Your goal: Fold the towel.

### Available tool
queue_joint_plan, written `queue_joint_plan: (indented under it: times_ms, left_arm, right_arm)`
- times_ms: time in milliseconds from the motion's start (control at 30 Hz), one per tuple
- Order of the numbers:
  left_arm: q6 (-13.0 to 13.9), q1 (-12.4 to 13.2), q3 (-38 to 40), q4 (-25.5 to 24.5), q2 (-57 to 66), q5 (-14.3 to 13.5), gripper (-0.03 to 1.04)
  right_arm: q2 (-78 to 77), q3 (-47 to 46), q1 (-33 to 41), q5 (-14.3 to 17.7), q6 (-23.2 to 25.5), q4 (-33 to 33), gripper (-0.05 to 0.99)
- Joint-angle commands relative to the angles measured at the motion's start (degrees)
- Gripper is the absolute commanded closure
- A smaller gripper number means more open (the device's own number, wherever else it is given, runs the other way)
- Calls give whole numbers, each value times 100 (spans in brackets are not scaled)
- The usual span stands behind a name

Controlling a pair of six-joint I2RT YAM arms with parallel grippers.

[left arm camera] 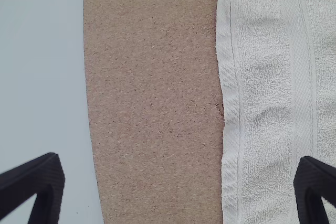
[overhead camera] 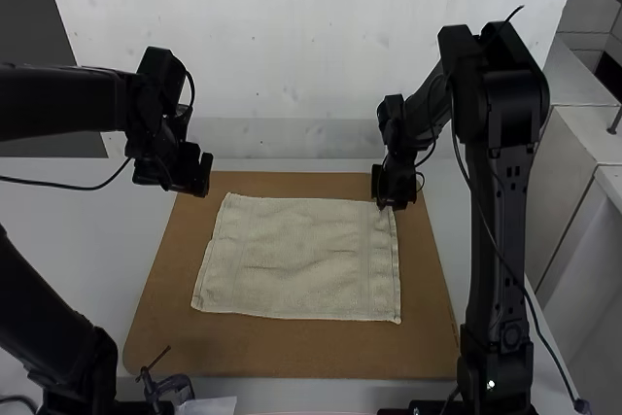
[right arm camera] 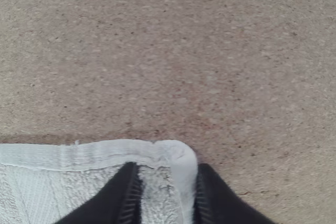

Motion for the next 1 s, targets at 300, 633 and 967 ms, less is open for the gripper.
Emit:
queue_joint_plan:
  times_ms: [300, 633, 967]
  left_arm:
    - [-273, -238, 953, 153, 1911, 63, 4]
    - [-466, -370, 2202, 100, 3414, -60, 4]
    - [-466, -159, 3142, 12, 4275, -16, 6]
  right_arm:
    - [324, -77, 76, 492, 64, -15, 92]
    - [324, -235, 85, 509, 11, 109, 92]
    - [315, -332, 146, 518, -51, 126, 92]
